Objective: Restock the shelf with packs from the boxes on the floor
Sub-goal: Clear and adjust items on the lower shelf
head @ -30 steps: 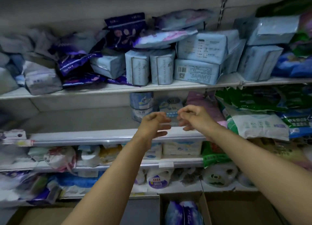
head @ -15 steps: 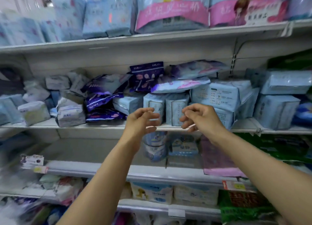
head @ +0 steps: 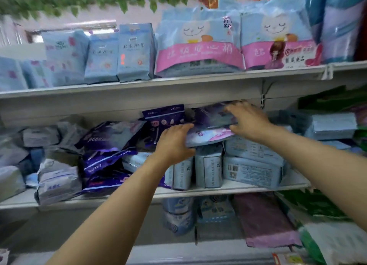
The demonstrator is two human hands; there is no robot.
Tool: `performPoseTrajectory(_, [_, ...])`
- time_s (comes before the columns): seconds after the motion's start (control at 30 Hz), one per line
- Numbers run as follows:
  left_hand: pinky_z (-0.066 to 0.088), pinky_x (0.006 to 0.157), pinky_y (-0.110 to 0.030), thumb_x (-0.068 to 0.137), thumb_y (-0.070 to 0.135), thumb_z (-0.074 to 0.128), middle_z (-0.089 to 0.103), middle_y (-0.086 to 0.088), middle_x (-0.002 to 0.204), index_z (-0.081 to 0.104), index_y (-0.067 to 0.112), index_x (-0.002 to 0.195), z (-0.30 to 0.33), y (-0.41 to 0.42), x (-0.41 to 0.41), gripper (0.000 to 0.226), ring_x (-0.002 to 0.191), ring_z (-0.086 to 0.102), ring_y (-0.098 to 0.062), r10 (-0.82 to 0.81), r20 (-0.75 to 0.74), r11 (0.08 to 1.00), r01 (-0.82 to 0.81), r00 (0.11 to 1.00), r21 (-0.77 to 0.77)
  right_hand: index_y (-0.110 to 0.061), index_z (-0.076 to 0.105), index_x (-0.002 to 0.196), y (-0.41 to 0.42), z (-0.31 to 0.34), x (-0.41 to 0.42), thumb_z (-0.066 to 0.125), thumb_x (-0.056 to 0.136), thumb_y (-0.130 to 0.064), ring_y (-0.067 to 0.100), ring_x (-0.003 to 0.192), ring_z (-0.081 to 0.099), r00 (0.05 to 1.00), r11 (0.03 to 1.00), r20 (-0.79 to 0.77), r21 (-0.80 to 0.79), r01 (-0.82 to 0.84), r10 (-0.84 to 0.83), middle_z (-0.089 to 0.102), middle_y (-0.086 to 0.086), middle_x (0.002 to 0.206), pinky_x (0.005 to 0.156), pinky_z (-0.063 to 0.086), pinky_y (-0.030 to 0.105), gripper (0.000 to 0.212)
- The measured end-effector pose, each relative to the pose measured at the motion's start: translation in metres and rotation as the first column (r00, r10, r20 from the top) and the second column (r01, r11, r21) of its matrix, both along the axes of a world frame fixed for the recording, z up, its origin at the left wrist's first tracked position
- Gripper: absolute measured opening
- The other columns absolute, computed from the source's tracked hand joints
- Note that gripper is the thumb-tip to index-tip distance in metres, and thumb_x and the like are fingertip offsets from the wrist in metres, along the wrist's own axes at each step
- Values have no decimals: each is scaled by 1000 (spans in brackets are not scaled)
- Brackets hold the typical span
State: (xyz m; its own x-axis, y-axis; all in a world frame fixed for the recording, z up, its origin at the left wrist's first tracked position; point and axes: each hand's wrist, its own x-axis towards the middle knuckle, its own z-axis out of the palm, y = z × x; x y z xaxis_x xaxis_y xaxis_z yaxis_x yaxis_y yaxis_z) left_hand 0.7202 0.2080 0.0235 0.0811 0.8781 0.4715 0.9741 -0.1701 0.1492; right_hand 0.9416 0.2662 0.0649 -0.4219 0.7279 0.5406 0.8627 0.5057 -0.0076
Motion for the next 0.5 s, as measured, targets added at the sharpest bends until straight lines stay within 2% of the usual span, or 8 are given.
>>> performPoseTrajectory(0.07, [37, 107, -40, 79, 39, 72, 52, -2, 141, 40, 25, 146, 1, 13, -4, 76, 129, 47, -25, 6, -63, 999, -9, 998, -49, -23, 52, 131, 6, 6, -14, 61, 84, -13, 26, 121, 48, 969, 996, 233, 65, 68, -81, 55, 4, 131, 83, 42, 35, 49])
performPoseTrajectory(0.1, [40, 105, -41, 79, 40, 71, 53, -2, 139, 41, 26, 145, 0, 18, -7, 73, 126, 49, -26, 1, -67, 997, -7, 998, -79, -23, 55, 126, 9, 7, -20, 60, 84, -11, 25, 111, 54, 944, 992, 311, 101, 81, -108, 59, 4, 124, 76, 42, 33, 43])
performPoseTrajectory(0.17, [46, 99, -44, 81, 38, 70, 54, -2, 135, 44, 28, 141, -1, 25, -12, 66, 122, 52, -27, -33, -53, 994, 27, 998, -109, -21, 61, 112, 13, 9, -30, 57, 85, -9, 22, 85, 58, 896, 984, 416, 139, 109, -157, 65, 2, 105, 64, 41, 31, 29])
performPoseTrajectory(0.23, [50, 94, -45, 85, 32, 68, 57, -1, 133, 45, 33, 139, -2, 28, -17, 59, 119, 56, -28, -73, -65, 995, 68, 995, -76, -19, 62, 105, 16, 10, -36, 56, 86, -9, 21, 77, 58, 861, 976, 470, 183, 119, -193, 66, 1, 95, 61, 44, 32, 22])
performPoseTrajectory(0.37, [53, 80, -42, 91, 20, 60, 65, -1, 119, 54, 35, 132, -6, 27, -32, 44, 104, 62, -28, -121, -122, 989, 130, 985, 65, -16, 62, 105, 19, 6, -42, 54, 91, -14, 24, 80, 63, 866, 944, 436, 311, 110, -245, 69, 4, 95, 60, 39, 31, 17])
performPoseTrajectory(0.5, [54, 77, -45, 95, 14, 54, 66, -3, 121, 54, 32, 134, -6, 23, -51, 43, 103, 64, -33, -118, -106, 966, 139, 987, 218, -6, 59, 101, 13, 8, -37, 57, 86, -11, 33, 93, 58, 965, 900, 185, 426, 92, -186, 64, 16, 99, 66, 39, 38, 16])
